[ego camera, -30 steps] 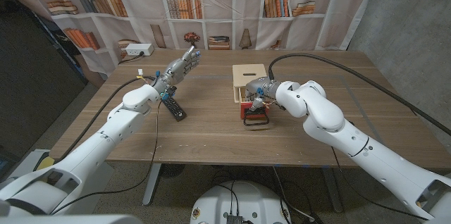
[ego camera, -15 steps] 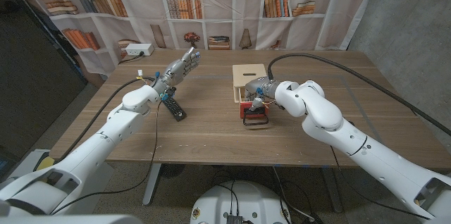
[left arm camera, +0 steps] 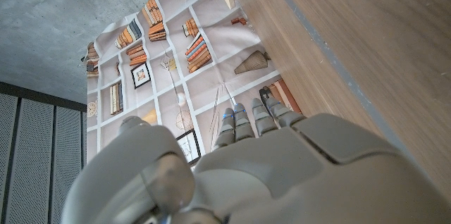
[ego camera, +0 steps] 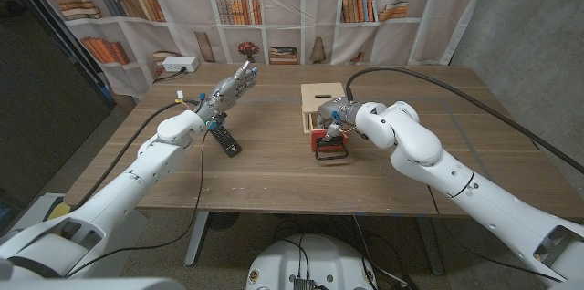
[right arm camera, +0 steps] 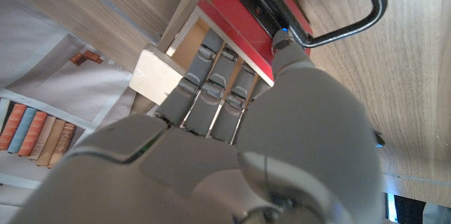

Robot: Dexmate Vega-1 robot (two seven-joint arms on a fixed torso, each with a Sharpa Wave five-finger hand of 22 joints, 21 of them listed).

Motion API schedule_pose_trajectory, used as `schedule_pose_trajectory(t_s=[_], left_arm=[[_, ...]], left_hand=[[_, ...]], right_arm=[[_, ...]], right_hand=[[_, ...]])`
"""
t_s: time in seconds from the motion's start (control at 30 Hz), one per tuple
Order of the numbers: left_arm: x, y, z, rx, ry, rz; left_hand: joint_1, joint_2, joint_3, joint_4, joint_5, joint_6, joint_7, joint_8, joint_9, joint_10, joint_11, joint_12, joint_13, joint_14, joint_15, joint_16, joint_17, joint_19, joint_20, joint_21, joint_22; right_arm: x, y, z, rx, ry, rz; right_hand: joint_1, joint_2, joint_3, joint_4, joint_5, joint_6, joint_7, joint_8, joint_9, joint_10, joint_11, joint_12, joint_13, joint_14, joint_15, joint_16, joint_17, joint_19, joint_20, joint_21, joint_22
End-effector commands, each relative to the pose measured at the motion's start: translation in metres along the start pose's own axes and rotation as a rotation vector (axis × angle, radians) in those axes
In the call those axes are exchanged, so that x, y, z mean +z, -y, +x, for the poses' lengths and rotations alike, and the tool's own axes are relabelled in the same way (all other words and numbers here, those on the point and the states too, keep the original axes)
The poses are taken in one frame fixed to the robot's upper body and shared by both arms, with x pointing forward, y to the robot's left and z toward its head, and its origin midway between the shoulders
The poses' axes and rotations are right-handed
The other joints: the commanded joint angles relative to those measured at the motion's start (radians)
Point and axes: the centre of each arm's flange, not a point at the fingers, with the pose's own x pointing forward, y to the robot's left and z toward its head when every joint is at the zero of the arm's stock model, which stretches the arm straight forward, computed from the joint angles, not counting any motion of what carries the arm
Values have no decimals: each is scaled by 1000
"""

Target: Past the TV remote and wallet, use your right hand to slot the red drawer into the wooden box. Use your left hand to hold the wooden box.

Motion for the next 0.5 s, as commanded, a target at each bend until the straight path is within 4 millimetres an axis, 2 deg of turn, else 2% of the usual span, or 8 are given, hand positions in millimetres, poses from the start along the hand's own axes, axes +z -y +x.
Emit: schedule_pose_trajectory(t_s=[0.03,0.5], left_arm=[[-2,-2,3,1,-5,-4],[-2,-5,8,-1,-4,-3]], left_hand=[[-2,2,-8,0,0,8,3,-5,4,2,0,0,5,-4,-1,-1,2,-10,-2,-3,2],[-1,3,-10,0,0,11,2,-4,4,1,-2,0,5,-4,-1,-2,2,-10,-2,-3,2]], right_arm=[[-3,1,6,4,2,2],[-8,6,11,-2,4,-3]], right_hand=[[40,50,-1,2,5,33,-37,6,6,24,-22,7,15,1,-76,-1,5,-3,-139,8,1],[39,50,-1,3,6,34,-38,5,6,19,-21,4,16,-2,-76,-4,5,-12,-139,15,-2]])
